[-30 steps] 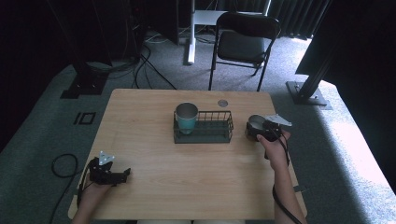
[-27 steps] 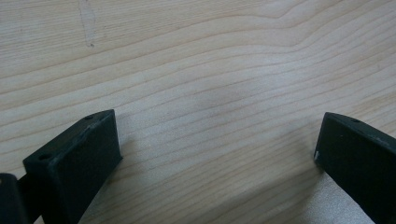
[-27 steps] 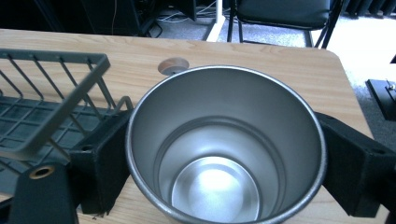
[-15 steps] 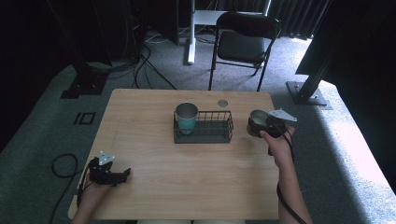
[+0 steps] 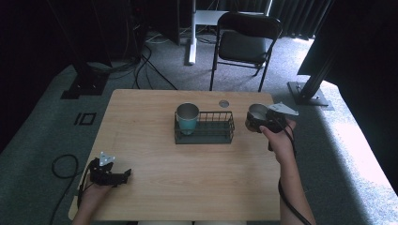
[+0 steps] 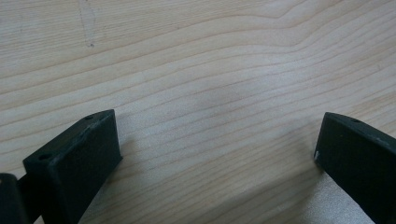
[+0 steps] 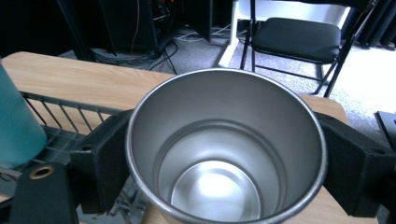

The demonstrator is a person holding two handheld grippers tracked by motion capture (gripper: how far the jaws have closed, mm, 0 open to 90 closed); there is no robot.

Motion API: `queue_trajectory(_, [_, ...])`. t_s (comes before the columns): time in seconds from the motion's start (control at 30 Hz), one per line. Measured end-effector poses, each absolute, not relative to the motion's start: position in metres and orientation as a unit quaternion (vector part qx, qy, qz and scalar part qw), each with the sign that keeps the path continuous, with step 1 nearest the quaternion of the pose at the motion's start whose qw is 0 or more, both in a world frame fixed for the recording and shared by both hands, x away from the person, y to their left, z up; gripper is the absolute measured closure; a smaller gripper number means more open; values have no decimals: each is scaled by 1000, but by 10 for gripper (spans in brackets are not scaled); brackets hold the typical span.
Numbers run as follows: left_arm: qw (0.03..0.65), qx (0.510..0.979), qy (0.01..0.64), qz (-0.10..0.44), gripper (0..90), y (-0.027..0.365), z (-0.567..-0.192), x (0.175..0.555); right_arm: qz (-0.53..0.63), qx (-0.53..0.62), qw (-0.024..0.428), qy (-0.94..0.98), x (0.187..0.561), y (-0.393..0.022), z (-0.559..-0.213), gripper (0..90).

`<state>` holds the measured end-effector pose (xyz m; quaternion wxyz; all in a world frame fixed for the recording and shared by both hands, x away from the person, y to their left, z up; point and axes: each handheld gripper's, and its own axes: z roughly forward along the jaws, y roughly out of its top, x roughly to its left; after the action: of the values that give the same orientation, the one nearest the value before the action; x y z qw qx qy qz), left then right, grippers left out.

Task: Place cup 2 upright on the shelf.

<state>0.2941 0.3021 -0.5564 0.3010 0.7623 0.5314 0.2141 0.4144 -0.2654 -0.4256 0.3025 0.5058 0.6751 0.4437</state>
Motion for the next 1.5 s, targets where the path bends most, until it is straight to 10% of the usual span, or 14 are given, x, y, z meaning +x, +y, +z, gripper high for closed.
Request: queue_trajectory(1.5, [302, 763, 530, 214, 7, 302, -556, 294, 464, 439, 267, 721, 437, -176, -401, 132])
